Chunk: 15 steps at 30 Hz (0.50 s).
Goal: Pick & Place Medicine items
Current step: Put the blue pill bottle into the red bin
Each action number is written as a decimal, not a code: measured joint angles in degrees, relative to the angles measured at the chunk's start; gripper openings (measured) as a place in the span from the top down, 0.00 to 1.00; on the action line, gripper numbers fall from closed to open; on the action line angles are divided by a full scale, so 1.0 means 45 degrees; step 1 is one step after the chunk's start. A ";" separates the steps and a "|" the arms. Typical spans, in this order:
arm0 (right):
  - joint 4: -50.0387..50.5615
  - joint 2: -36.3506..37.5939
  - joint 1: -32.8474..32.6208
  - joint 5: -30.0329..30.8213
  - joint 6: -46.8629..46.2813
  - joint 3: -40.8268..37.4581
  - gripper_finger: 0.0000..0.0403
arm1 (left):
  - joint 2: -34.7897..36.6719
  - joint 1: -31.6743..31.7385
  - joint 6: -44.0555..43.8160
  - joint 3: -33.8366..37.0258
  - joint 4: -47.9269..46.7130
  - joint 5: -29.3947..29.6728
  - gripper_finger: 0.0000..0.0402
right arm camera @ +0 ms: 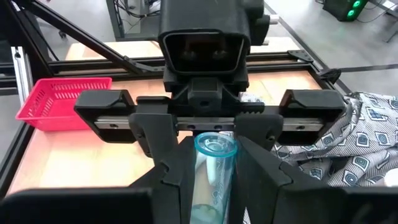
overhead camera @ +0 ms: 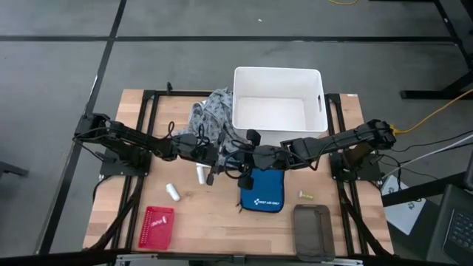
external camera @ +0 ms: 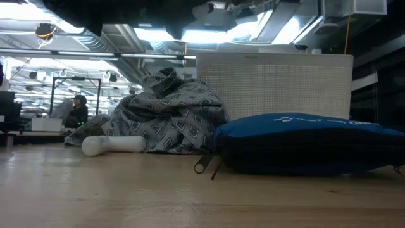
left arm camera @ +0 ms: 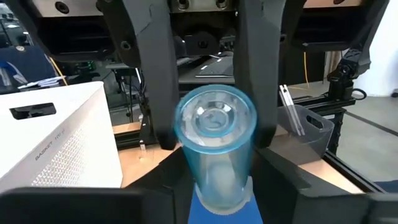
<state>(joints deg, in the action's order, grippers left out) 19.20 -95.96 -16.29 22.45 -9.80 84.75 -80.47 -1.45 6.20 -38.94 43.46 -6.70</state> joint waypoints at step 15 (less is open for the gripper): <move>-0.0022 0.0000 -0.0010 -0.0081 0.0471 0.0000 0.67 | 0.0000 0.0000 0.0173 -0.0015 -0.0303 -0.0219 0.80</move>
<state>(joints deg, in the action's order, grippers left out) 19.10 -95.96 -16.34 22.09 -7.68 84.75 -80.47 -1.45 6.98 -39.00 42.10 -7.68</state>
